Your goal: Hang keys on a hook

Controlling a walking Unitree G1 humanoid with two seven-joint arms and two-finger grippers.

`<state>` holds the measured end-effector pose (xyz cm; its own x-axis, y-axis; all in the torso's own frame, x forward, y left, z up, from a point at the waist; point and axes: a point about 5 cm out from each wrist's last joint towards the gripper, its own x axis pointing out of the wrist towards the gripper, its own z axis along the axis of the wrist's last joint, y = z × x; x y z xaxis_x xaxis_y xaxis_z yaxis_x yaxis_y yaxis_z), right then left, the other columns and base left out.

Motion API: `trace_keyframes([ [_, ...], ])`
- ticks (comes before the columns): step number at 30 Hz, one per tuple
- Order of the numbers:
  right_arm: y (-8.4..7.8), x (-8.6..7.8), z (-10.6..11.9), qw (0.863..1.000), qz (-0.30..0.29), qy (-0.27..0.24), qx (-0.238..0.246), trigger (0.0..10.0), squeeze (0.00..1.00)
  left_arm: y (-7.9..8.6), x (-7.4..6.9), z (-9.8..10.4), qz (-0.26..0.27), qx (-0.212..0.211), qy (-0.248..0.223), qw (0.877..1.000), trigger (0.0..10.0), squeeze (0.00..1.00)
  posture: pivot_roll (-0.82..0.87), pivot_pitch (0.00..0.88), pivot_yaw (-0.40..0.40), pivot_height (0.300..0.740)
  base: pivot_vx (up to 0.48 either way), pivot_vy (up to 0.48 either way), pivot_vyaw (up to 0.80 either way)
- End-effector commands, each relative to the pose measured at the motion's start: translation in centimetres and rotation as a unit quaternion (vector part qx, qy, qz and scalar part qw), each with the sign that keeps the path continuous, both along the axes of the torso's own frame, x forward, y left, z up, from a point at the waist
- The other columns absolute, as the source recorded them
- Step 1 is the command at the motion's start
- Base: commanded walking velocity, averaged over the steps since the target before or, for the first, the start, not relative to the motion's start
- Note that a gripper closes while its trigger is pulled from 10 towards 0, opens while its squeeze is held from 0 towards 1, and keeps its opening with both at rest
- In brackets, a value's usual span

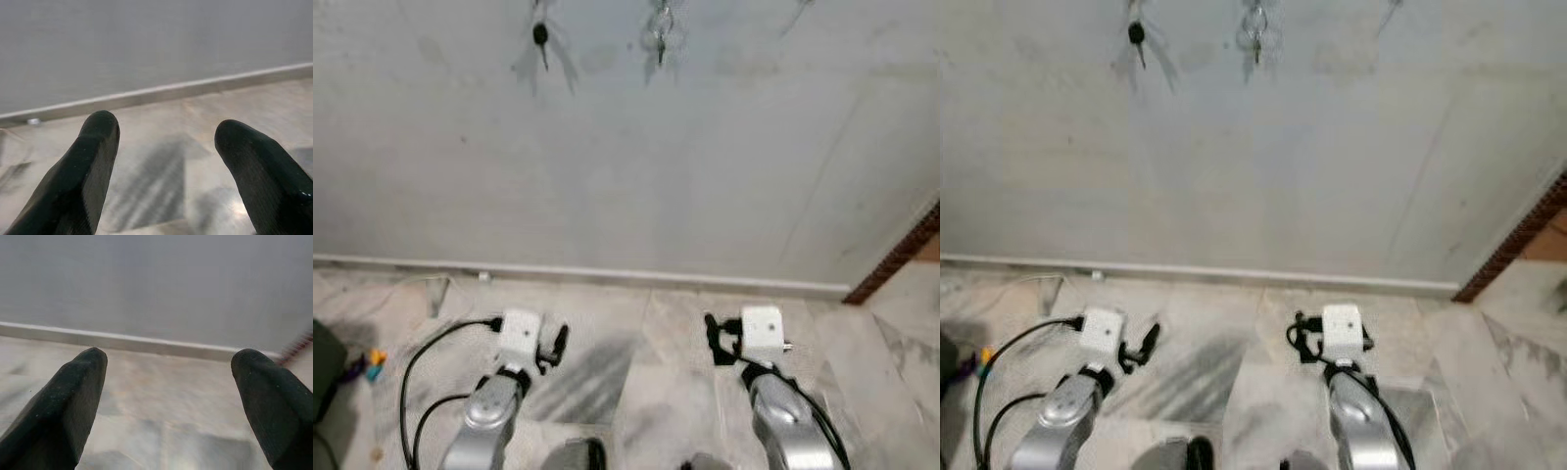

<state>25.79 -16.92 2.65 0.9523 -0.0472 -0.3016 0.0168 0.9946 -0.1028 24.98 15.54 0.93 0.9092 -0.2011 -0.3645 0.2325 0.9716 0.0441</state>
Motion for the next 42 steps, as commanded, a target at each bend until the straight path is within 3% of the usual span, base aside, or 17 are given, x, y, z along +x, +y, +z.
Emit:
trace_keyframes([
  [1, 0.4, -0.2, -0.7, 1.0, 0.003, 0.014, 0.013, 10.0, 0.0, 0.9, -0.3, -0.6, 0.0, 0.014, 0.013, 1.0, 10.0, 0.0, -0.06, 0.134, 0.034, 0.74, 0.0, 0.0, 0.0],
  [10, -0.2, -1.3, -5.0, 0.993, -0.017, 0.114, 0.022, 10.0, 0.0, 1.6, -1.6, -4.0, 0.011, 0.018, 0.099, 0.995, 10.0, 0.0, -0.07, 0.123, 0.036, 0.74, 0.0, 0.0, 0.0],
  [15, 0.0, -2.6, -7.2, 0.984, 0.018, 0.176, -0.013, 10.0, 0.0, 1.8, -3.1, -6.2, -0.001, 0.036, 0.159, 0.987, 10.0, 0.0, -0.06, 0.116, 0.032, 0.74, 0.0, 0.0, 0.0],
  [17, 0.5, -3.2, -7.9, 0.979, 0.036, 0.2, 0.008, 10.0, 0.0, 1.9, -3.7, -6.7, 0.0, 0.044, 0.176, 0.983, 10.0, 0.0, -0.06, 0.114, 0.031, 0.74, 0.0, 0.133, 0.0],
  [19, 0.5, -3.6, -8.3, 0.975, 0.038, 0.219, 0.015, 10.0, 0.0, 1.8, -4.3, -7.3, -0.007, 0.058, 0.195, 0.979, 10.0, 0.0, -0.05, 0.11, 0.028, 0.74, 0.0, 0.334, 0.0],
  [22, 0.2, -4.8, -9.4, 0.962, 0.054, 0.268, -0.006, 10.0, 0.0, 1.6, -6.0, -8.7, -0.043, 0.11, 0.247, 0.962, 10.0, 0.0, -0.06, 0.099, 0.027, 0.74, 0.0, 0.466, 0.0],
  [26, -0.1, -6.2, -10.3, 0.946, 0.107, 0.303, -0.038, 10.0, 0.0, 1.2, -6.5, -9.0, -0.095, 0.149, 0.25, 0.952, 10.0, 0.0, -0.07, 0.096, 0.03, 0.74, 0.0, 0.463, 0.0],
  [28, -0.7, -6.9, -10.7, 0.943, 0.106, 0.314, -0.037, 10.0, 0.0, 1.3, -6.6, -9.1, -0.093, 0.143, 0.255, 0.952, 10.0, 0.0, -0.07, 0.095, 0.032, 0.74, 0.0, 0.461, 0.0],
  [29, -2.0, -8.1, -11.2, 0.937, 0.097, 0.331, -0.046, 10.0, 0.0, 1.4, -7.0, -9.3, -0.099, 0.148, 0.258, 0.95, 10.0, 0.0, -0.07, 0.095, 0.036, 0.74, 0.0, 0.461, 0.0],
  [30, -2.0, -8.1, -11.2, 0.937, 0.097, 0.331, -0.046, 10.0, 0.0, 1.4, -7.0, -9.3, -0.099, 0.148, 0.258, 0.95, 10.0, 0.0, -0.07, 0.095, 0.036, 0.74, 0.0, 0.461, 0.0],
  [31, -3.0, -9.0, -11.4, 0.933, 0.086, 0.345, -0.053, 10.0, 0.0, 1.7, -7.3, -9.4, -0.1, 0.15, 0.261, 0.948, 10.0, 0.0, -0.07, 0.096, 0.038, 0.74, 0.0, 0.461, 0.0],
  [36, -4.4, -10.9, -12.0, 0.921, 0.074, 0.375, -0.068, 10.0, 0.0, 1.6, -7.1, -9.4, -0.106, 0.164, 0.268, 0.944, 10.0, 0.0, -0.07, 0.101, 0.045, 0.74, 0.0, 0.447, 0.0],
  [42, -3.9, -10.9, -12.1, 0.922, 0.069, 0.375, -0.062, 10.0, 0.0, 1.8, -7.0, -9.4, -0.108, 0.169, 0.267, 0.942, 10.0, 0.0, -0.07, 0.109, 0.05, 0.74, 0.0, 0.442, 0.0],
])
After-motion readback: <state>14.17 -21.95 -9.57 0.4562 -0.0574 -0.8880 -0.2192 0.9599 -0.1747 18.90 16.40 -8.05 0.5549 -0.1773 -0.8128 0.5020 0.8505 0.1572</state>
